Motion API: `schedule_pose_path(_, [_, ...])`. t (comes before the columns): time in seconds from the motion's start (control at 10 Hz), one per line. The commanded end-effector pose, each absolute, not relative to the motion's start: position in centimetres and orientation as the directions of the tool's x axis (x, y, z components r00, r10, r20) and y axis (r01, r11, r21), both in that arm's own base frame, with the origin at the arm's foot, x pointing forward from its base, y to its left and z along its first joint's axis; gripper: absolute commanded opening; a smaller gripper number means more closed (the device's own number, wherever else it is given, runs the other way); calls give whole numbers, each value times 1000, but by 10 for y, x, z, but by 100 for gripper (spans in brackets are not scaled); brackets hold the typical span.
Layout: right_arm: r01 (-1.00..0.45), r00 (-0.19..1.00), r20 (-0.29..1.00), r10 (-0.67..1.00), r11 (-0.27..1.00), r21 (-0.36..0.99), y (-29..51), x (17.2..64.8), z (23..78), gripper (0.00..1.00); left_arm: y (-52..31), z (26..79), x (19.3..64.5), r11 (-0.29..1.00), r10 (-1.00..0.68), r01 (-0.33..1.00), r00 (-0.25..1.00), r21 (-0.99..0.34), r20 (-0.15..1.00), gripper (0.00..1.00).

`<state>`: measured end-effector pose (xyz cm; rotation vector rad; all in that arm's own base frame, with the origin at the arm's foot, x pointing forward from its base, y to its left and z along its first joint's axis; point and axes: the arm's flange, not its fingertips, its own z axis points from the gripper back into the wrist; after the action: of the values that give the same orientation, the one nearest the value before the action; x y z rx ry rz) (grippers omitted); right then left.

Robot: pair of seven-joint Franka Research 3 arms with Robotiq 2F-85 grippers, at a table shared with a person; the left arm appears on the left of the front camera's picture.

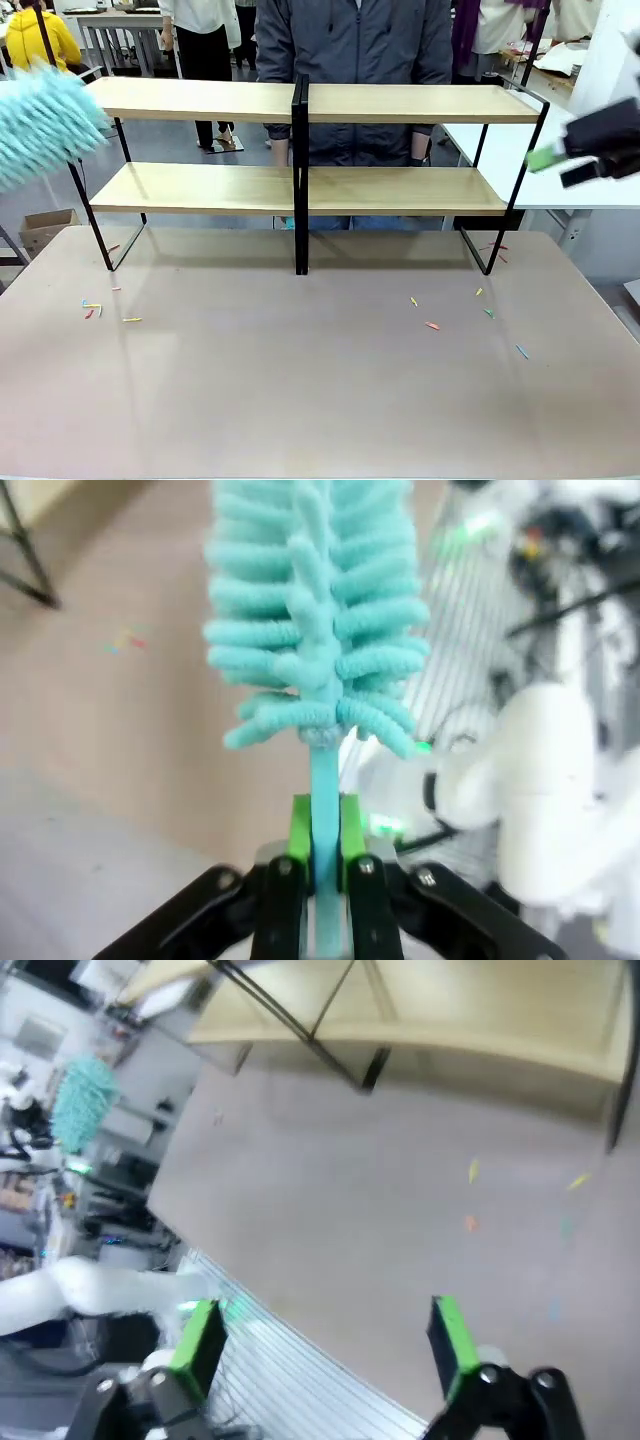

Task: Clean the shelves.
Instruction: Place the Duster on the table.

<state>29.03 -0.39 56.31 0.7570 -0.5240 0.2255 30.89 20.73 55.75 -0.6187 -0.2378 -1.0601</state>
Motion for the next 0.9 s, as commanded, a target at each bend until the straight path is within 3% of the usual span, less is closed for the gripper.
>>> schedule_pose_path(0.0, [-96,962,200,-186,458,884,-49,266,477,100,153,482,310,196,-930,936,272,-294,246,12])
schedule_pose_path(0.1, [-119,972,175,-159,314,942,-39,257,444,100,122,442,316,164,-946,917,250,-364,204,12])
schedule_pose_path(0.2, [-13,983,80,-166,368,930,-26,260,415,100,109,430,322,327,-850,859,450,-394,274,12])
schedule_pose_path(0.3, [-263,932,349,-95,484,835,-71,292,512,100,131,483,321,206,-914,903,315,-376,255,12])
schedule_pose_path(0.5, [-263,932,349,-95,484,835,-71,292,512,100,131,483,321,206,-914,903,315,-376,255,12])
schedule_pose_path(0.6, [-183,961,251,-114,418,890,-77,299,489,100,111,447,322,223,-915,895,328,-386,233,12])
schedule_pose_path(0.7, [-174,985,172,34,300,938,-62,336,458,100,89,438,347,170,-919,947,253,-274,303,12])
schedule_pose_path(0.8, [-65,994,46,98,204,977,-56,354,411,100,68,427,375,63,-937,976,130,-209,325,12])
